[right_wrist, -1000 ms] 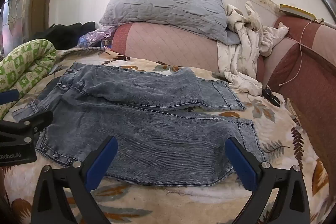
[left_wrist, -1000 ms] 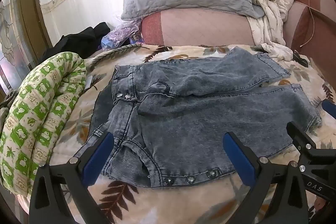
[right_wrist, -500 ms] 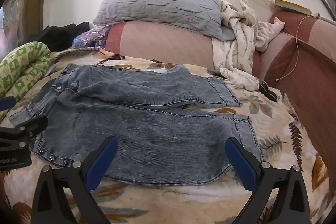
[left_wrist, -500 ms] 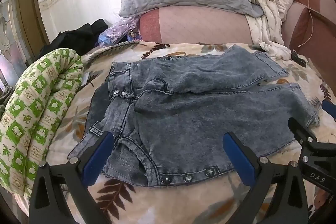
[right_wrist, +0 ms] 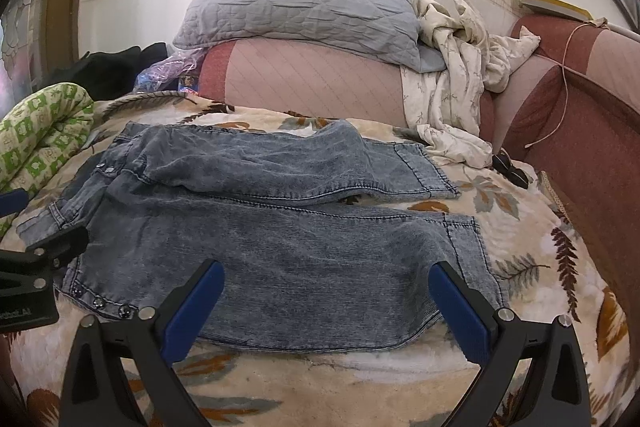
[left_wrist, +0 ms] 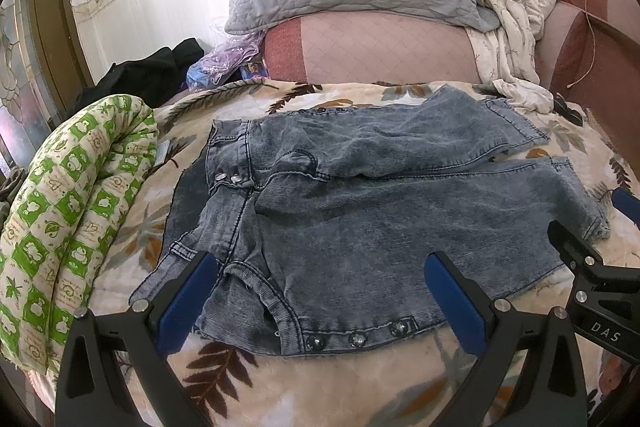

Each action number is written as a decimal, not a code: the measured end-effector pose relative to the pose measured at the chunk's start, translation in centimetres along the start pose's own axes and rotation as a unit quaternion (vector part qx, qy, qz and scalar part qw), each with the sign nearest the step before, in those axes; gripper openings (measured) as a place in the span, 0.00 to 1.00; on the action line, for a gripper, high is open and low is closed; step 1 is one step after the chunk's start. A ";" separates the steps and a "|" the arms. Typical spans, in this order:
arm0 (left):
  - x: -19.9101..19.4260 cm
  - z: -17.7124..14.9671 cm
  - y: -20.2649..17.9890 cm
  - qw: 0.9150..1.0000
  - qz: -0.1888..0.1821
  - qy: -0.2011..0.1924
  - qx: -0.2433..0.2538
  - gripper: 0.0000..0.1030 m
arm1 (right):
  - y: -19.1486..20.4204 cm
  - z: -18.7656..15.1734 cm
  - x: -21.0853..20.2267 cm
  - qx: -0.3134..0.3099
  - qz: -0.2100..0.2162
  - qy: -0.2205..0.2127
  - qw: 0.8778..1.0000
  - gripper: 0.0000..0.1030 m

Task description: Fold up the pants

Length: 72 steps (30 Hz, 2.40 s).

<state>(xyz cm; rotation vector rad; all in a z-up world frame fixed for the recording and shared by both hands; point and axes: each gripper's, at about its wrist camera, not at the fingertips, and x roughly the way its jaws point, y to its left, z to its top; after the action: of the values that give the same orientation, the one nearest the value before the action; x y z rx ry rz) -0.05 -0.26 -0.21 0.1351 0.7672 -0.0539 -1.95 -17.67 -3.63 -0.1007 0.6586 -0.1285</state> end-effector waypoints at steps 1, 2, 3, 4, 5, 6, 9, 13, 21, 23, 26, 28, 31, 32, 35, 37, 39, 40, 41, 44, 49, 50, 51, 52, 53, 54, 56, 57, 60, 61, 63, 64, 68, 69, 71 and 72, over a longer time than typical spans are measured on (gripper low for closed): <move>0.0 0.0 0.0 1.000 -0.001 0.000 0.000 1.00 | 0.0 0.0 0.0 0.000 -0.001 0.000 1.000 1.00; 0.0 0.0 0.0 1.000 0.000 0.000 0.000 1.00 | 0.0 0.0 0.0 0.000 -0.001 -0.001 1.000 1.00; 0.0 0.0 0.0 1.000 -0.001 0.001 0.000 1.00 | 0.0 0.0 0.0 -0.001 -0.001 -0.001 1.000 1.00; 0.0 0.0 0.0 1.000 0.000 0.000 0.000 1.00 | 0.0 0.0 0.0 0.000 -0.001 -0.001 1.000 1.00; 0.0 0.0 -0.1 1.000 0.000 0.000 0.001 1.00 | 0.0 0.0 0.1 0.000 -0.001 -0.001 1.000 1.00; 0.0 0.0 -0.1 1.000 0.000 0.001 0.002 1.00 | 0.0 0.0 0.0 0.000 -0.001 -0.001 1.000 1.00; 0.0 0.0 -0.3 1.000 0.000 0.001 0.005 1.00 | -0.1 0.0 0.0 0.002 -0.003 -0.002 1.000 1.00; 0.0 -0.1 -0.4 1.000 -0.001 0.001 0.007 1.00 | -0.4 0.1 0.0 0.007 -0.002 -0.002 1.000 1.00; 0.1 -0.2 -0.5 1.000 -0.001 0.001 0.007 1.00 | -0.4 0.1 0.0 0.005 -0.003 -0.002 1.000 1.00; 0.1 -0.2 -0.4 1.000 -0.001 0.002 0.008 1.00 | -0.4 0.1 0.0 0.005 -0.005 -0.001 1.000 1.00; 0.1 -0.2 -0.4 1.000 -0.001 0.002 0.007 1.00 | -0.5 0.2 0.1 0.008 -0.004 0.001 1.000 1.00; 0.2 -0.1 -0.4 1.000 0.000 0.002 0.007 1.00 | -0.5 0.1 0.1 0.007 -0.003 0.002 1.000 1.00; 0.4 0.1 0.3 1.000 -0.006 0.005 0.003 1.00 | -0.7 0.1 0.2 0.003 -0.004 0.004 1.000 1.00; 0.4 0.2 0.6 1.000 -0.010 0.004 0.001 1.00 | -0.9 0.1 0.2 0.004 -0.004 0.004 1.000 1.00; 0.6 0.8 1.8 1.000 -0.005 -0.001 -0.006 1.00 | -1.9 0.2 0.6 0.016 -0.006 0.009 1.000 1.00; 1.1 1.1 3.1 1.000 0.005 0.001 -0.017 1.00 | -2.8 0.2 0.9 0.028 -0.006 0.012 1.000 1.00; 1.6 1.1 4.3 0.999 0.012 0.007 -0.033 1.00 | -3.5 0.3 1.2 0.038 -0.009 0.015 0.999 1.00; 1.9 1.1 4.8 0.999 0.016 0.011 -0.041 1.00 | -3.9 0.3 1.4 0.045 -0.009 0.019 0.999 1.00; 2.2 1.1 5.4 0.999 0.021 0.015 -0.048 1.00 | -4.3 0.4 1.6 0.052 -0.009 0.021 0.998 1.00; 2.6 1.2 7.1 0.996 0.034 0.020 -0.075 1.00 | -5.4 0.4 1.7 0.072 -0.006 0.025 0.997 1.00; 3.1 1.0 10.3 0.991 0.063 0.023 -0.119 1.00 | -6.1 0.1 1.9 0.069 -0.014 0.030 0.997 1.00; 3.2 1.0 10.6 0.990 0.066 0.023 -0.123 1.00 | -6.4 0.0 1.8 0.070 -0.016 0.029 0.997 1.00; 3.3 0.9 11.2 0.989 0.073 0.025 -0.127 1.00 | -6.7 0.0 1.8 0.073 -0.016 0.029 0.997 1.00; 3.3 0.9 11.6 0.988 0.078 0.025 -0.130 1.00 | -6.9 -0.1 1.9 0.077 -0.016 0.029 0.996 1.00; 3.3 0.8 11.9 0.987 0.082 0.024 -0.133 1.00 | -7.3 -0.1 2.0 0.081 -0.017 0.031 0.996 1.00; 3.4 0.8 12.3 0.987 0.087 0.023 -0.135 1.00 | -7.6 -0.2 2.2 0.083 -0.021 0.034 0.996 1.00; 3.8 0.9 12.7 0.986 0.100 0.023 -0.133 1.00 | -8.2 -0.2 2.4 0.086 -0.026 0.036 0.995 1.00; 4.0 0.9 13.0 0.985 0.107 0.022 -0.130 1.00 | -8.6 -0.1 2.5 0.088 -0.028 0.038 0.995 1.00; 4.9 0.8 13.5 0.985 0.122 0.021 -0.121 1.00 | -10.0 0.2 2.8 0.107 -0.020 0.042 0.993 1.00; 5.4 0.7 13.7 0.986 0.119 0.029 -0.117 1.00 | -10.7 0.3 3.1 0.117 -0.012 0.046 0.992 1.00; 6.1 1.1 14.1 0.987 0.115 0.033 -0.108 1.00 | -11.8 0.6 4.1 0.131 -0.001 0.057 0.990 1.00; 6.7 1.6 14.3 0.988 0.119 0.034 -0.095 1.00 | -12.3 0.8 4.8 0.136 0.003 0.064 0.989 1.00; 8.6 4.8 15.3 0.991 0.107 0.039 -0.065 1.00 | -14.5 3.4 8.5 0.158 0.039 0.097 0.982 1.00; 9.3 6.0 15.7 0.992 0.106 0.041 -0.059 1.00 | -14.9 4.7 10.0 0.149 0.050 0.103 0.982 1.00; 10.7 8.1 16.4 0.993 0.101 0.048 -0.049 1.00 | -15.3 6.4 12.0 0.132 0.042 0.109 0.984 1.00; 11.6 9.3 16.8 0.993 0.100 0.052 -0.044 1.00 | -15.7 7.6 13.5 0.125 0.038 0.114 0.985 1.00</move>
<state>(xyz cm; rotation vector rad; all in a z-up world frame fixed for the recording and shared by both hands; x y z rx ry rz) 16.30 15.03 0.03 0.1305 0.8548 0.1792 11.97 -34.79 -3.68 0.1830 0.8686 -0.1483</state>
